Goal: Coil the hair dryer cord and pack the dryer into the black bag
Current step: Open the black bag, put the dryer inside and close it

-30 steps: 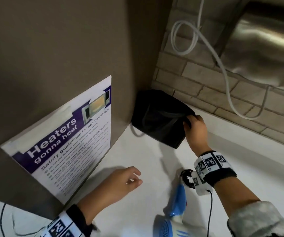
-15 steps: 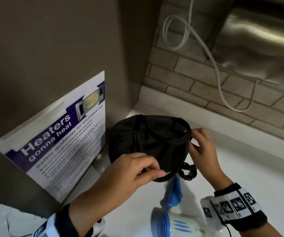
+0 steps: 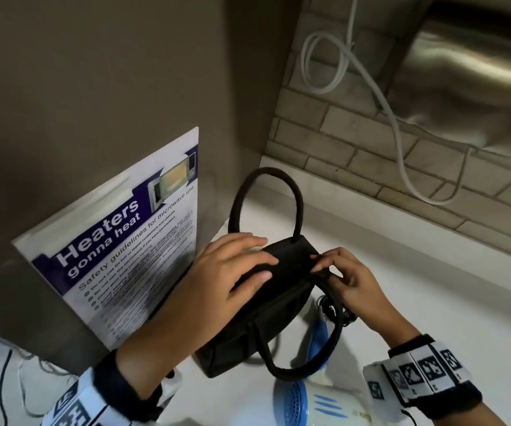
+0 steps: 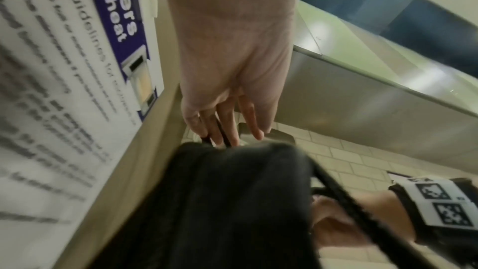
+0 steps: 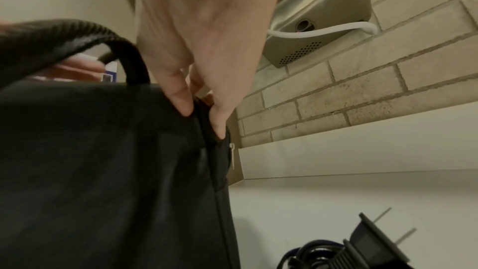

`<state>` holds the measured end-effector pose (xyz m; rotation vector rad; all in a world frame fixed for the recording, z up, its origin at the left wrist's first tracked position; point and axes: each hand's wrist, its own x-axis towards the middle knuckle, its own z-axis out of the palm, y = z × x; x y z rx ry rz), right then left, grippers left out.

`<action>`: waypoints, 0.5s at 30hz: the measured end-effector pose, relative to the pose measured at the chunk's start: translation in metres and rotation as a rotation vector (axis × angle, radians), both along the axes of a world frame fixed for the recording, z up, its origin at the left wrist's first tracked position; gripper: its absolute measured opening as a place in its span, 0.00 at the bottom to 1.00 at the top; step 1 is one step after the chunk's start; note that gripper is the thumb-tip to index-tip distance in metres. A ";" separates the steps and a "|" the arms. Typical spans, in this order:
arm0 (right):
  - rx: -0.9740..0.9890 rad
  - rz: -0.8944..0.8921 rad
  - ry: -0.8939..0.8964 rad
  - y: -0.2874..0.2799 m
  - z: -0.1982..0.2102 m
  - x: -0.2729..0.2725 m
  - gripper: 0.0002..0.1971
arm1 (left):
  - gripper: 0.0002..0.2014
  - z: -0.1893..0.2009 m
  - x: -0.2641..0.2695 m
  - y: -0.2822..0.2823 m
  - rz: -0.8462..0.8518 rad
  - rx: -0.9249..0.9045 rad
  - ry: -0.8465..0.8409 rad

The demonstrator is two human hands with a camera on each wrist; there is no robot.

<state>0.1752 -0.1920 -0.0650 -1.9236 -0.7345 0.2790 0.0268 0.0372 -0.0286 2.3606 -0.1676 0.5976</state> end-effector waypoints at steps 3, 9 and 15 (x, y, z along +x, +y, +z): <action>0.097 -0.101 0.203 -0.001 0.003 0.006 0.15 | 0.16 -0.015 0.002 0.008 0.048 -0.021 0.023; -0.082 -0.203 0.427 0.011 -0.009 0.025 0.15 | 0.17 -0.035 0.003 0.003 0.070 -0.131 0.114; 0.040 -0.236 0.725 0.030 -0.011 0.033 0.15 | 0.12 -0.040 -0.001 -0.001 0.130 -0.270 0.186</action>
